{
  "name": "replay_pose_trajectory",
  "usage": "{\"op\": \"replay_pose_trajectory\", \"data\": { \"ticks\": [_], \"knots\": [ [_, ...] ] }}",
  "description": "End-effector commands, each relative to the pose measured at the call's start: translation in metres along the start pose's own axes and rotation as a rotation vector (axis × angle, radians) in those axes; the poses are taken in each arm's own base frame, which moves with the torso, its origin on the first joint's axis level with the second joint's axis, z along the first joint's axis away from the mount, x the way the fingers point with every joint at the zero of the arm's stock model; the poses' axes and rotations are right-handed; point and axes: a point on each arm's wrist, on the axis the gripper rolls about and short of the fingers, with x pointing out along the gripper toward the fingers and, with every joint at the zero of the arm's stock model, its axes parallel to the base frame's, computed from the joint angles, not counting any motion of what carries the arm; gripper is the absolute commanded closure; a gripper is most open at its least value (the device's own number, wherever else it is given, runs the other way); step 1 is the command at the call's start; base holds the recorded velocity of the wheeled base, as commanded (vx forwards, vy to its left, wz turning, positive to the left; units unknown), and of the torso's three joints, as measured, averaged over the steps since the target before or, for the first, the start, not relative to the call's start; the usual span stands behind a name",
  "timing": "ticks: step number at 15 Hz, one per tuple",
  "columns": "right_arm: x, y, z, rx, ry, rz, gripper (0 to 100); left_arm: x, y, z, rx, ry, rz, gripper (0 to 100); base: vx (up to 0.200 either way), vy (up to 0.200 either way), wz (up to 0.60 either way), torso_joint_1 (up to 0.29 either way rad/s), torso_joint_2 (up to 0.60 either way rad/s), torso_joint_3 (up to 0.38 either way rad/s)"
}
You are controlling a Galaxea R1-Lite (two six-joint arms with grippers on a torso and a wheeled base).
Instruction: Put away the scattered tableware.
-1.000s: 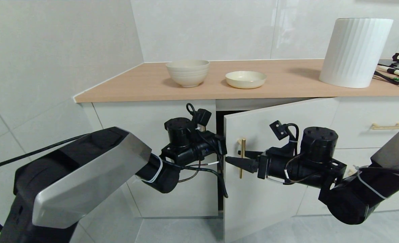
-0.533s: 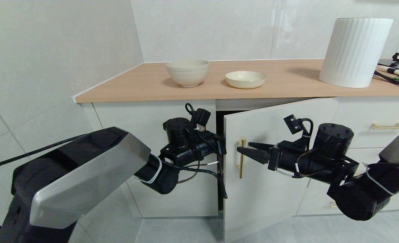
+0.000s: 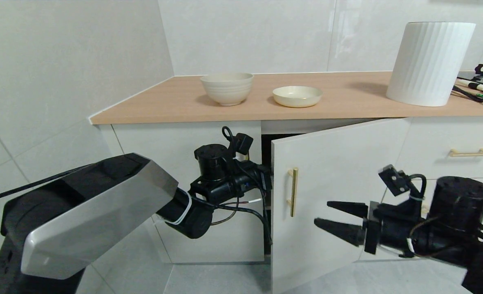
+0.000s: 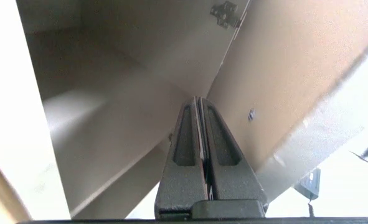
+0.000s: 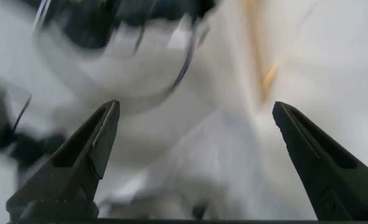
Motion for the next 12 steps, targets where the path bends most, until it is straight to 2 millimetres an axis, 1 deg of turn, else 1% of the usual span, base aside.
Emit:
{"op": "replay_pose_trajectory", "data": {
  "ticks": [1, 2, 4, 6, 8, 9, 10, 11, 12],
  "knots": [
    [-0.031, 0.027, -0.006, -0.029, 0.014, 0.021, 0, -0.005, -0.006, 0.007, 0.002, -0.006, -0.003, 100, 0.000, 0.000, 0.00, 0.000, 0.00, 0.000],
    [-0.045, 0.034, -0.021, 0.005, 0.063, 0.010, 0, -0.003, -0.014, 0.010, 0.005, -0.008, -0.019, 100, 0.000, 0.000, 0.00, 0.000, 0.00, 0.000],
    [-0.053, 0.040, -0.037, 0.026, 0.127, 0.018, 0, -0.002, -0.019, 0.009, 0.007, -0.004, -0.031, 100, 0.000, 0.000, 0.00, 0.000, 0.00, 0.000],
    [-0.054, 0.043, -0.038, 0.024, 0.131, 0.029, 0, 0.000, -0.024, 0.008, 0.001, 0.010, -0.041, 100, 0.000, 0.000, 0.00, 0.000, 0.00, 0.000],
    [-0.058, 0.046, -0.035, 0.009, 0.110, 0.035, 0, 0.004, -0.039, 0.002, -0.004, 0.033, -0.072, 100, 0.000, 0.000, 0.00, 0.000, 0.00, 0.000],
    [-0.059, 0.047, -0.034, 0.006, 0.106, 0.036, 0, 0.005, -0.041, 0.002, -0.005, 0.037, -0.076, 100, 0.000, 0.000, 0.00, 0.000, 0.00, 0.000],
    [-0.061, 0.051, -0.032, -0.006, 0.092, 0.047, 0, 0.006, -0.049, -0.003, -0.013, 0.061, -0.089, 100, 0.000, 0.000, 0.00, 0.000, 0.00, 0.000],
    [-0.059, 0.059, -0.037, 0.003, 0.138, 0.089, 0, 0.007, -0.060, -0.009, -0.012, 0.078, -0.111, 100, 0.000, 0.000, 0.00, 0.000, 0.00, 0.000],
    [-0.060, 0.062, -0.037, 0.000, 0.144, 0.098, 0, 0.004, -0.066, -0.006, -0.002, 0.079, -0.120, 100, 0.000, 0.000, 0.00, 0.000, 0.00, 0.000]
  ]
}}
